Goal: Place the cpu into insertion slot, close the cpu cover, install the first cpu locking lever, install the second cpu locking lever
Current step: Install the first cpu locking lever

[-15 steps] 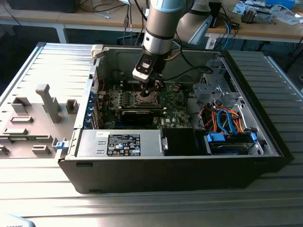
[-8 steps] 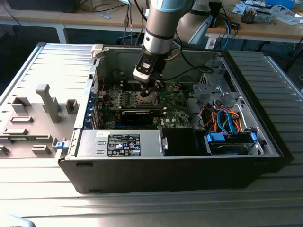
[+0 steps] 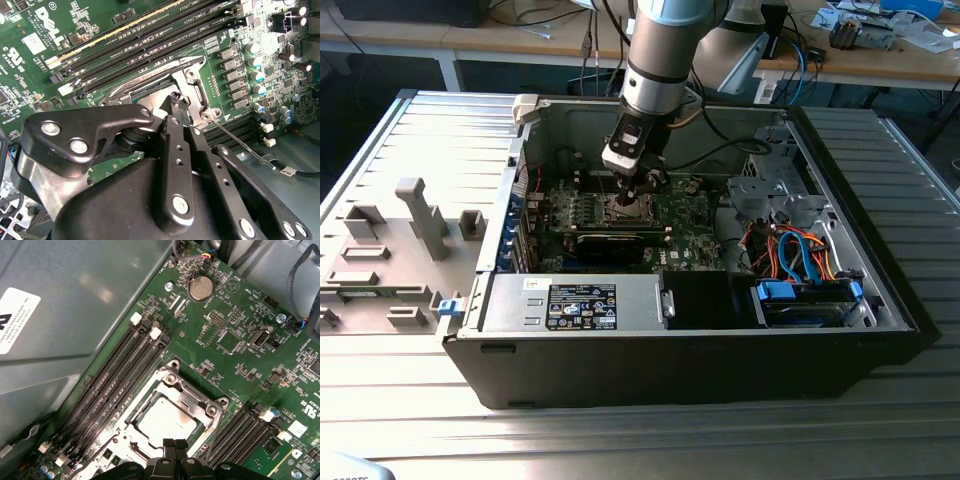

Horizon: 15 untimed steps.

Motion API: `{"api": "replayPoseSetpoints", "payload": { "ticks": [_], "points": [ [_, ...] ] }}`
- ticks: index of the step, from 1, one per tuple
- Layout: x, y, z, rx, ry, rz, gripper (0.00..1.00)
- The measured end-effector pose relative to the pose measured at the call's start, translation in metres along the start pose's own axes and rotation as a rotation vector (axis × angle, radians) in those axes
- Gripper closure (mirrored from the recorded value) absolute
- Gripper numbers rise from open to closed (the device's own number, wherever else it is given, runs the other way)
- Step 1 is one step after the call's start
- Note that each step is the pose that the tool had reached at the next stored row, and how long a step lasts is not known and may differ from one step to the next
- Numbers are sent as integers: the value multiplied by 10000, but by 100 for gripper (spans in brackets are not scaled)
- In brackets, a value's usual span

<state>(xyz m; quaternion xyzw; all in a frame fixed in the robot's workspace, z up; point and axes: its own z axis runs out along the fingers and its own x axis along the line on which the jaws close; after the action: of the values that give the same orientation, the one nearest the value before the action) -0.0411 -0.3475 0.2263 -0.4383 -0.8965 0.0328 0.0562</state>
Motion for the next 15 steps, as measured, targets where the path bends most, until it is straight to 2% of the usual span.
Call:
{"api": "replayPoseSetpoints", "payload": {
  "ticks": [15],
  "points": [
    [0,0,0,24,-37,-338,89]
  ]
}}
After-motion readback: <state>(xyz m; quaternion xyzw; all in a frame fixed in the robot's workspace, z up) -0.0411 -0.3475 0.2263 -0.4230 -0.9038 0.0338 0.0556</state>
